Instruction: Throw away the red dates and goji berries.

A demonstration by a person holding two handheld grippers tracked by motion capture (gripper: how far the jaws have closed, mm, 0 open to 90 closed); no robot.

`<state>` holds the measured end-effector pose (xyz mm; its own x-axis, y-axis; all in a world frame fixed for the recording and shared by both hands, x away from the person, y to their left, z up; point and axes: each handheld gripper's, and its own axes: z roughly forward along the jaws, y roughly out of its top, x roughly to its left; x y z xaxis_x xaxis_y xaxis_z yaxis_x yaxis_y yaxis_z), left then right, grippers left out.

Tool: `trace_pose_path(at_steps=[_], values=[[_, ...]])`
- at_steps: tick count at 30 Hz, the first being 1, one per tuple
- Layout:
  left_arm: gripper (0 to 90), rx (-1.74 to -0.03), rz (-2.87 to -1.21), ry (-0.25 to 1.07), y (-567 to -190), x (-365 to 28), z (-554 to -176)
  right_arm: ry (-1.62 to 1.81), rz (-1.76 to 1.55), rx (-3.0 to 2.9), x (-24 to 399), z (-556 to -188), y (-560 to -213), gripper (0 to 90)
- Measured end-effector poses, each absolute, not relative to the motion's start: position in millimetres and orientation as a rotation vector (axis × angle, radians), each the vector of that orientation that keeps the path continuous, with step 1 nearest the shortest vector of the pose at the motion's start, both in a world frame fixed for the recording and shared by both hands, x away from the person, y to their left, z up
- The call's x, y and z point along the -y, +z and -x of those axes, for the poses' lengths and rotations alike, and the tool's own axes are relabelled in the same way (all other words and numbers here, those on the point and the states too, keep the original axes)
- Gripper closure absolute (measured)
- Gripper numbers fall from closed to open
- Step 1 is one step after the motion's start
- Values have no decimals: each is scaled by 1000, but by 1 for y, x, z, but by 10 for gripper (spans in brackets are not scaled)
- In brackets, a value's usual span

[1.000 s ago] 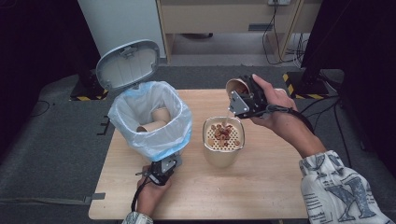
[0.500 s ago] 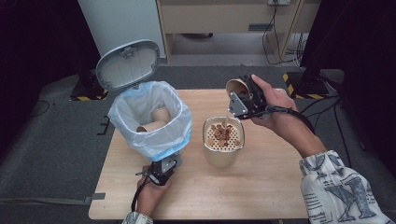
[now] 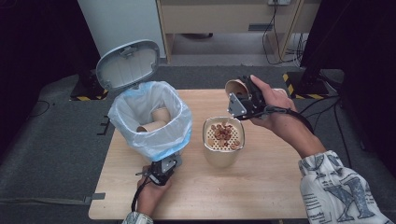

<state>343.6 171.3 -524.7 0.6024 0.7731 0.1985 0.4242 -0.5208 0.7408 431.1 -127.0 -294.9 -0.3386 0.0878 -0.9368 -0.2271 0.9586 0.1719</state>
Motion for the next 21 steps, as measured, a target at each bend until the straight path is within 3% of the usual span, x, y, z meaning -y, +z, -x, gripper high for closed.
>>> trace_pose_path(at_steps=[21], values=[[893,-946,-2166,686,-525,-171,-343,324,106,-1891,126,-430,-295,348]])
